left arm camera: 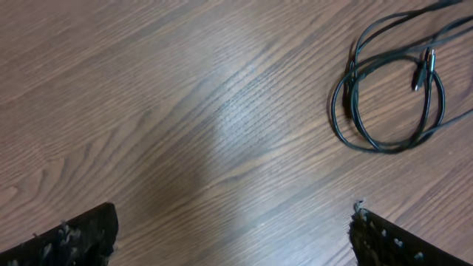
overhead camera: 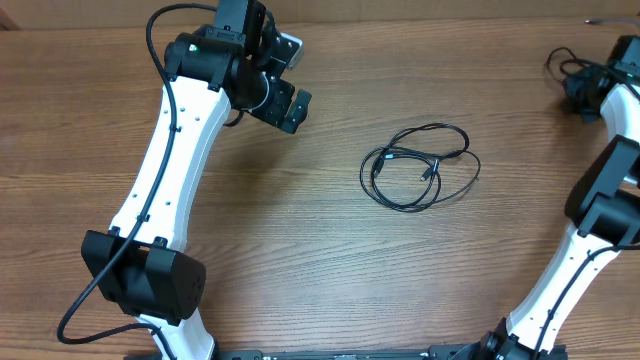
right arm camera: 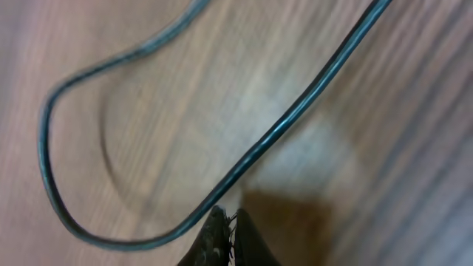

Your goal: Untangle cables

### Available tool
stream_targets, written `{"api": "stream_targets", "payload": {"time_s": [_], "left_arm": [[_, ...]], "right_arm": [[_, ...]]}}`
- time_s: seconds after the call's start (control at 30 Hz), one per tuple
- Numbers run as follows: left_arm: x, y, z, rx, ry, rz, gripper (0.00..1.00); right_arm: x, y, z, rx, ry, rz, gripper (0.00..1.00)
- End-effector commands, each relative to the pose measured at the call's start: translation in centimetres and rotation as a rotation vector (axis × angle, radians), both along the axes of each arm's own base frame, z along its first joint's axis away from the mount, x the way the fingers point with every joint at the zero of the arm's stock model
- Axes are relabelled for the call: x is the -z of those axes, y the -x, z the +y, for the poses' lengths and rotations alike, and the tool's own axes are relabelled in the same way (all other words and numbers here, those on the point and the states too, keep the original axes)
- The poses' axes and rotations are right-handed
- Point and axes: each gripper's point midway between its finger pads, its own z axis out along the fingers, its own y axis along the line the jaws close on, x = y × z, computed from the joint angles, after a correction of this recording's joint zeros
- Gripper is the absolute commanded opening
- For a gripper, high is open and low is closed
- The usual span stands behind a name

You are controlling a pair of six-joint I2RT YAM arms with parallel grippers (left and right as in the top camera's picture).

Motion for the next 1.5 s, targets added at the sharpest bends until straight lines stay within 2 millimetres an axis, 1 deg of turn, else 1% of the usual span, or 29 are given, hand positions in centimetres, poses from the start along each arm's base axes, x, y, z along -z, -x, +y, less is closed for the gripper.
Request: {"api": "stream_targets", "payload": {"time_s": [0.0, 0.03, 0.07, 0.1, 0.17, 0.27, 0.3, 0.37, 0.43, 0.5, 0.57, 0.63, 0.67, 0.7, 0.73, 0.83, 0.93, 1.0, 1.1, 1.17, 1.2, 1.27, 1.33, 1.37, 1.43, 1.47], "left_arm": [[0.0, -0.8, -0.4, 0.019, 0.010, -0.029, 1.00], [-0.1, -1.0, -0.5, 0.019, 0.012, -0.039, 1.00], [-0.1, -1.2, -0.6, 0.019, 0.016, -0.045, 1.00], [-0.1, -1.2, -0.7, 0.020, 0.019, -0.047, 1.00], [-0.1, -1.3, -0.7, 0.003, 0.026, -0.042, 1.00], [-0.2, -1.4, -0.7, -0.006, 0.030, -0.044, 1.00], [-0.2, -1.5, -0.7, -0.005, 0.031, -0.050, 1.00], [-0.5, -2.0, -0.8, -0.007, 0.038, -0.072, 1.00], [-0.8, -2.5, -1.0, -0.006, 0.044, -0.096, 1.00], [-1.2, -3.0, -1.1, -0.006, 0.051, -0.124, 1.00], [-1.5, -3.7, -1.2, -0.008, 0.054, -0.154, 1.00], [-1.9, -4.6, -0.7, -0.034, 0.031, -0.197, 1.00], [-2.5, -5.9, 0.2, -0.108, 0.006, -0.244, 1.00], [-2.8, -6.5, 0.7, -0.156, -0.002, -0.270, 1.00], [-3.3, -7.2, 1.1, -0.198, -0.002, -0.297, 1.00], [-4.2, -8.3, 1.2, -0.224, 0.002, -0.356, 1.00], [-4.9, -8.9, 1.1, -0.225, 0.014, -0.390, 1.00], [-5.2, -9.2, 1.1, -0.225, 0.020, -0.406, 1.00], [-5.3, -9.3, 1.0, -0.219, 0.019, -0.415, 1.00], [-5.2, -9.2, 1.0, -0.218, 0.017, -0.411, 0.99], [-5.2, -9.2, 1.1, -0.219, 0.016, -0.407, 1.00], [-5.1, -9.1, 1.1, -0.219, 0.015, -0.404, 1.00], [-5.1, -9.1, 1.1, -0.219, 0.015, -0.404, 1.00], [-5.1, -9.1, 1.1, -0.219, 0.015, -0.404, 1.00], [-4.9, -9.0, 1.1, -0.218, 0.012, -0.395, 1.00], [-4.8, -8.9, 1.1, -0.218, 0.010, -0.389, 1.00]], "right_arm": [[-3.7, -0.6, 1.2, -0.141, -0.047, -0.068, 0.04], [-4.6, -0.5, 1.7, -0.153, -0.065, -0.072, 0.04], [-5.5, -0.4, 2.7, -0.169, -0.087, -0.077, 0.09], [-6.5, -0.4, 3.8, -0.192, -0.108, -0.084, 0.18], [-8.1, -0.1, 5.9, -0.231, -0.143, -0.084, 0.38], [-10.9, 0.5, 9.7, -0.397, -0.131, -0.088, 0.72], [-11.9, 0.6, 10.8, -0.469, -0.107, -0.094, 0.76], [-14.3, 1.2, 13.2, -0.660, -0.007, -0.105, 0.79], [-16.6, 2.0, 15.2, -0.865, 0.128, -0.116, 0.80], [-18.0, 3.1, 17.0, -1.061, 0.245, -0.110, 0.80], [-18.6, 4.7, 18.8, -1.249, 0.328, -0.088, 0.80], [-18.3, 6.1, 20.3, -1.387, 0.354, -0.058, 0.80], [-17.8, 7.0, 21.1, -1.446, 0.341, -0.035, 0.87], [-17.4, 7.5, 21.5, -1.465, 0.319, -0.018, 0.94], [-17.2, 8.0, 21.8, -1.471, 0.296, -0.003, 0.95], [-16.9, 9.4, 22.7, -1.487, 0.221, 0.017, 0.95], [-16.8, 10.4, 23.8, -1.511, 0.160, 0.019, 0.96], [-16.8, 10.7, 24.9, -1.555, 0.155, 0.015, 0.96], [-16.9, 10.5, 26.3, -1.622, 0.188, -0.002, 0.84], [-16.6, 10.1, 27.3, -1.645, 0.201, -0.013, 0.83], [-16.3, 10.0, 27.8, -1.655, 0.202, -0.015, 0.77], [-15.3, 10.1, 28.7, -1.667, 0.185, -0.006, 0.73], [-13.6, 10.6, 29.6, -1.664, 0.139, 0.022, 0.69], [-12.6, 10.9, 30.0, -1.644, 0.105, 0.041, 0.66], [-10.4, 11.6, 30.6, -1.578, 0.028, 0.087, 0.57], [-9.5, 11.9, 30.7, -1.538, -0.006, 0.107, 0.57]]}}
